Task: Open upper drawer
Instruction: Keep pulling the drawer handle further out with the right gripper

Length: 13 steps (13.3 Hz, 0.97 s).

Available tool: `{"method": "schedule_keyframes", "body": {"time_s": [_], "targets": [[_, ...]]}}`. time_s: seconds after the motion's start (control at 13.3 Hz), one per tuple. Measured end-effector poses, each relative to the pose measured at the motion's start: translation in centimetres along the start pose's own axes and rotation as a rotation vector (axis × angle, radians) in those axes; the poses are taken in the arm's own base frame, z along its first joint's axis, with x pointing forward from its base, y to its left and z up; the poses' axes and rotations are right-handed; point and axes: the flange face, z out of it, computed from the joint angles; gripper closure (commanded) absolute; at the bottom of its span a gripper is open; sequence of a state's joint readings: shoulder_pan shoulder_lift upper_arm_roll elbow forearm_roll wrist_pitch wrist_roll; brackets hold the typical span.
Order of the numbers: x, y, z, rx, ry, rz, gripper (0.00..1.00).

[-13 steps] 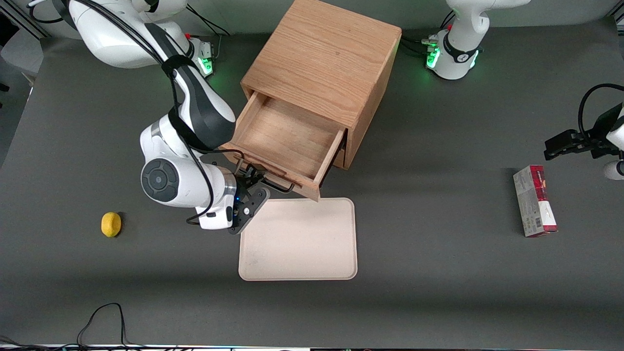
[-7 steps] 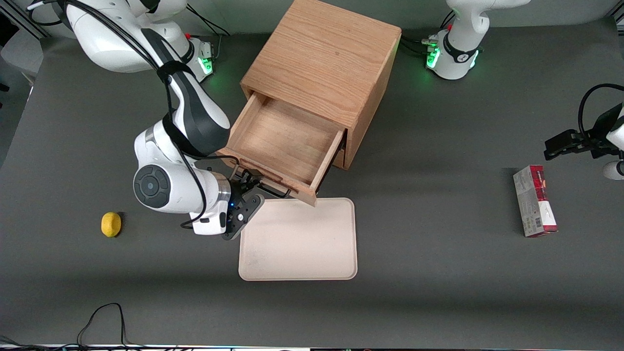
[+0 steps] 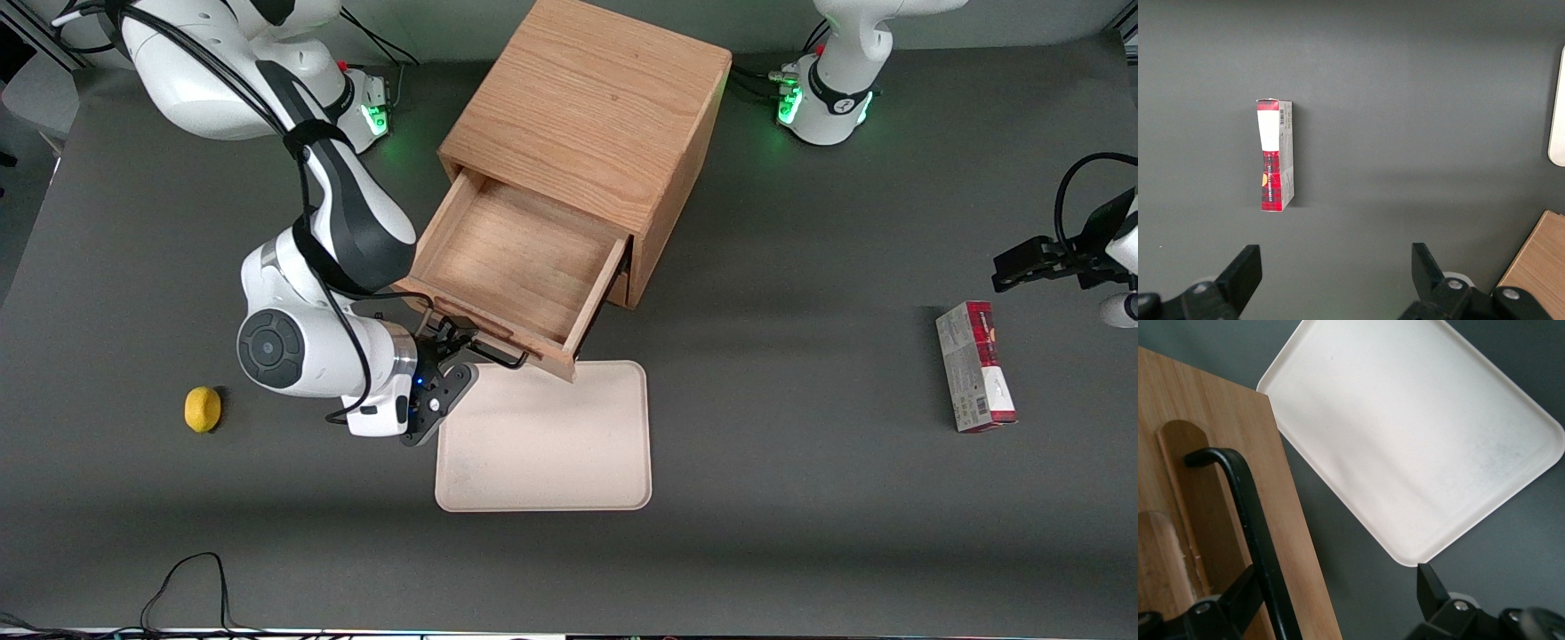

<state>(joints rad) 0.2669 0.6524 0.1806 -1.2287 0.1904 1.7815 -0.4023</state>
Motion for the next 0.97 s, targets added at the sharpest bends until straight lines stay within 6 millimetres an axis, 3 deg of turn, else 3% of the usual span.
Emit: {"method": "schedule_keyframes", "body": {"time_s": [0.97], "targets": [[-0.1,3.8,-0.4,-0.019,0.065,0.046,0.0]]}}
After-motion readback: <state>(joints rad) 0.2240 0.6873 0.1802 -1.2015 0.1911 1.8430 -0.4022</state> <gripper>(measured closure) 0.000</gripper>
